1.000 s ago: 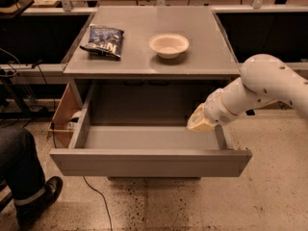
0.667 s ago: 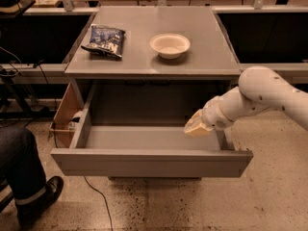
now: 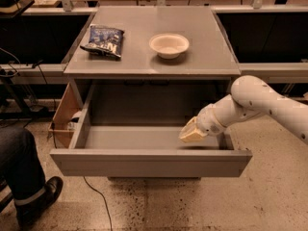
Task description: Open top drawer
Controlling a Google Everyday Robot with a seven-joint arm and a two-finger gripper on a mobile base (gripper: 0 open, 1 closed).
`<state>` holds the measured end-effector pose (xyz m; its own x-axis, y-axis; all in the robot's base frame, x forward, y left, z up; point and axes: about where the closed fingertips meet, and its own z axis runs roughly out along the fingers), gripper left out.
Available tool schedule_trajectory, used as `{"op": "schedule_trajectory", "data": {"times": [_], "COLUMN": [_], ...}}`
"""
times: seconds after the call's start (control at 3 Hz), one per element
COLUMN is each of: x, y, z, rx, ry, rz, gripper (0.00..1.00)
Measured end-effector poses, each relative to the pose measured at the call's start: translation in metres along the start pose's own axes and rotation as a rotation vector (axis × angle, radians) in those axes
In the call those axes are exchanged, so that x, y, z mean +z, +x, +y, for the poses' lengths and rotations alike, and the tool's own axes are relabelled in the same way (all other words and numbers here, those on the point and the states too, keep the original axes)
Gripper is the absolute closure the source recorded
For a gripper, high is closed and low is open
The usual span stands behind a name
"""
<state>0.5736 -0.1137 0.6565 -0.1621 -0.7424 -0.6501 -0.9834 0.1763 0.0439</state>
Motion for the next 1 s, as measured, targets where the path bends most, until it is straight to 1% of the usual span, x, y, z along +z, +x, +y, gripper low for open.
{"op": "schedule_trajectory", "data": {"times": [0.33,0.67,1.0], "x": [0.005,0.024,0.033], "y": [0.001,0.001,-0.001], "z": [-0.003,0.014,0.027], "rx": [0.011,0.017,0.015], "ry": [-0.017,-0.061,-0.088], "rz": [-0.019,-0.048,-0.06], "gripper": [1.0,1.0,1.0]}}
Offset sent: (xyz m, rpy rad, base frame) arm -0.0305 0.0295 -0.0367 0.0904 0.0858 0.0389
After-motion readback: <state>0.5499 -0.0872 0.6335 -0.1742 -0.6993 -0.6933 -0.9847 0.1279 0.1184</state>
